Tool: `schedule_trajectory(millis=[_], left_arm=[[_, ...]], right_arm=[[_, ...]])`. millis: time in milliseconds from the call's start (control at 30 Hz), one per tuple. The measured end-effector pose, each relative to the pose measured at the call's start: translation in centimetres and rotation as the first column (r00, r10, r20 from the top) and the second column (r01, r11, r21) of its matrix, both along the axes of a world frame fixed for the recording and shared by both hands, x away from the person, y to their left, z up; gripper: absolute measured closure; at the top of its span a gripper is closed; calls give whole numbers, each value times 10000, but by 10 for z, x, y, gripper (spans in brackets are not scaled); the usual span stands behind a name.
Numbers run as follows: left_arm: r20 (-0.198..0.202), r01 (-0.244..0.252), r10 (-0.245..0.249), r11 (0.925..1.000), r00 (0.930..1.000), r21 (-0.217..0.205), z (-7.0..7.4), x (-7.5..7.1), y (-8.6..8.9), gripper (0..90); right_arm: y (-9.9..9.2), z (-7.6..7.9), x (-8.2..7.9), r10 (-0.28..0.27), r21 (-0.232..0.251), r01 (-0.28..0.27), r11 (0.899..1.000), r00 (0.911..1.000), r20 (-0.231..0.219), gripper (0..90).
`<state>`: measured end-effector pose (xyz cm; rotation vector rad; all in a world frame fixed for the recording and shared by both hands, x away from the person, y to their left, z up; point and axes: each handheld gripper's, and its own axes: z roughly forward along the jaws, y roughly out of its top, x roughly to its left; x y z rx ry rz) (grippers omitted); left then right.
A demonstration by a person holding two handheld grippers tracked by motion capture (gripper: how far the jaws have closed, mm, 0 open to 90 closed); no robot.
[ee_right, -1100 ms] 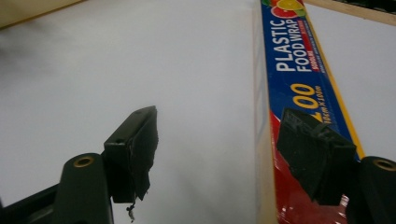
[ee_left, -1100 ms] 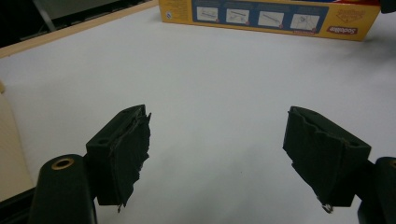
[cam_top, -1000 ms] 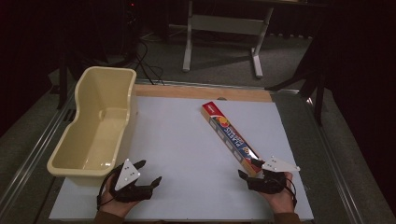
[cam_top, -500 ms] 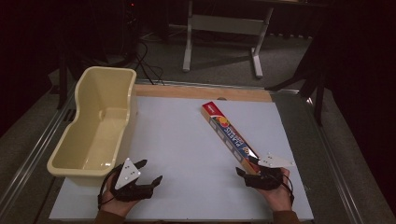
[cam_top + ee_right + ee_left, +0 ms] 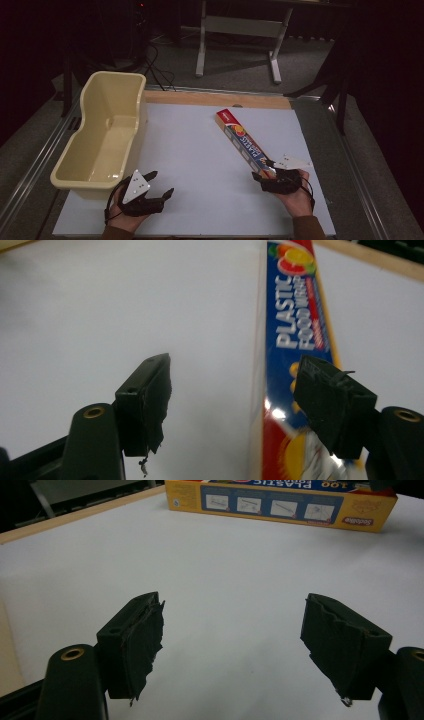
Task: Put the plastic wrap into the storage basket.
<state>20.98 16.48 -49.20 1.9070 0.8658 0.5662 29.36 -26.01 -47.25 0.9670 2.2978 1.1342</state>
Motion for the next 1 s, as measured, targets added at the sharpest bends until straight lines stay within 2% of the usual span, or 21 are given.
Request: schedule_trajectory(millis=[133, 333, 367, 467, 500, 667, 767, 833, 1000], left_arm=[[28, 2, -2, 10000, 10000, -32, 0, -1, 0, 243], [66, -36, 36, 10000, 10000, -5, 0, 0, 0, 248], [130, -69, 69, 10000, 9999, 11, 0, -1, 0, 253], [136, -141, 141, 9999, 9998, -9, 1, -1, 1, 253], [134, -156, 156, 9999, 9998, -6, 1, 0, 1, 253], [194, -161, 160, 9999, 9997, 29, 1, -1, 1, 253], [157, -159, 159, 9999, 9998, 1, 0, -1, 0, 254], [178, -148, 148, 9999, 9997, 8, 0, -1, 0, 254], [158, -179, 179, 9998, 9997, 3, 0, -1, 0, 254]], right_arm=[[3, 14, 13, -215, -224, 218, 9995, 9997, 120, 313], [8, 22, 29, -336, -568, 345, 9978, 9993, 157, 305], [10, 25, 37, -466, -774, 467, 9959, 9989, 32, 295], [11, 27, 46, -480, -898, 471, 9948, 9988, -76, 287], [11, 27, 46, -480, -898, 471, 9948, 9988, -76, 287], [14, 28, 67, -497, -1275, 453, 9908, 9982, -323, 285], [16, 28, 72, -494, -1414, 435, 9890, 9980, -389, 285], [20, 25, 82, -513, -1607, 407, 9862, 9967, -624, 284], [25, 19, 95, -556, -1916, 360, 9808, 9936, -979, 284]])
